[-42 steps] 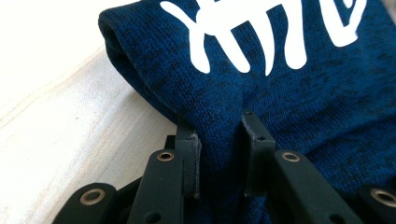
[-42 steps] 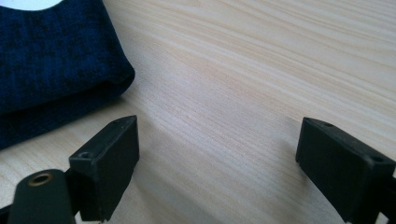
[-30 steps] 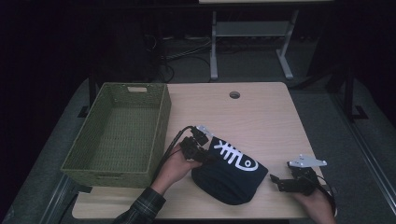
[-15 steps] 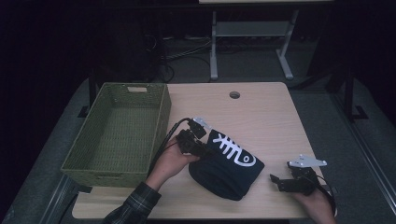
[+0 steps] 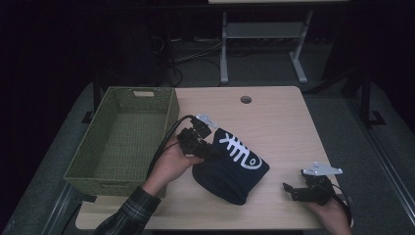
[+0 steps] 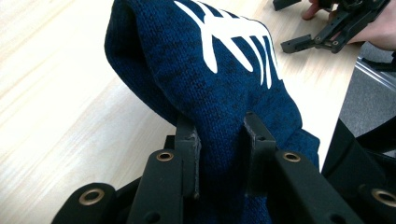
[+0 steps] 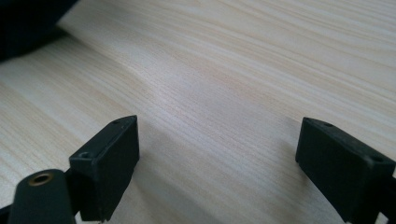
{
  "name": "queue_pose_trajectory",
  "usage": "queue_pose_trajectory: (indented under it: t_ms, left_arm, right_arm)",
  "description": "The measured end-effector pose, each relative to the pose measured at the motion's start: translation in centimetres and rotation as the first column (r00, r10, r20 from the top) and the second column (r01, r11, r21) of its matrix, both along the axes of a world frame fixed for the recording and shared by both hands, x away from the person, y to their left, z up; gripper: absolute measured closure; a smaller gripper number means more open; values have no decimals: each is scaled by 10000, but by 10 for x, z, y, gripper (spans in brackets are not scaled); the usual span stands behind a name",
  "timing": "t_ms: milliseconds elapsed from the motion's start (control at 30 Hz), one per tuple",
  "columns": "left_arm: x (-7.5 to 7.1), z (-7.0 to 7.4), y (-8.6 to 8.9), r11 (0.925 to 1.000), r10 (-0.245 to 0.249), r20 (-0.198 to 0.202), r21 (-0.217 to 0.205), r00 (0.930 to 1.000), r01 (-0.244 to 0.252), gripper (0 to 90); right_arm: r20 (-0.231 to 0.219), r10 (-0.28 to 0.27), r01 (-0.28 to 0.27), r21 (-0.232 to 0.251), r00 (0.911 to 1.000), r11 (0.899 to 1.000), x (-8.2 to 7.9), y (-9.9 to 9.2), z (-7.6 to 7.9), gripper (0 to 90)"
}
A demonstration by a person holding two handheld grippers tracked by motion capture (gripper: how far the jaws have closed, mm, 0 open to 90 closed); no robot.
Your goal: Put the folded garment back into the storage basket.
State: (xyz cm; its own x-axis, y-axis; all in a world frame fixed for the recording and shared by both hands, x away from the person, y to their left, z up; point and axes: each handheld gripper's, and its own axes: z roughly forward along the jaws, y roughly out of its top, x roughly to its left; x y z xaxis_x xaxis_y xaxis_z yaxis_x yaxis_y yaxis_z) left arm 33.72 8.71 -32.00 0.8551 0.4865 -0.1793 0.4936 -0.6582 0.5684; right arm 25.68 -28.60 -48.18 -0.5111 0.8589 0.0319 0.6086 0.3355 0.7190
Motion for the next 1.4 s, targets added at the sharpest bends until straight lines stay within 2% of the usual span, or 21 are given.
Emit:
queue_pose_trajectory:
  t_ms: [167,333,700,1167,1400]
  left_arm:
    - [0,12,4,9998,-31,190,198,9998,28,723]
    - [1,30,16,9995,5,292,314,9996,-15,722]
    - [3,60,39,9989,342,524,289,9980,-357,723]
    - [2,89,67,9976,662,409,180,9970,-670,722]
    - [-1,107,89,9937,1079,456,251,9931,-1092,722]
  right_arm:
    - [4,-4,4,-3,10000,10000,0,0,0,131]
    - [7,-27,27,-1,10000,10000,0,0,0,131]
    - [7,-28,28,-3,10000,10000,0,0,0,131]
    - [7,-28,28,-3,10000,10000,0,0,0,131]
    - [8,-49,49,16,10000,10000,0,0,0,131]
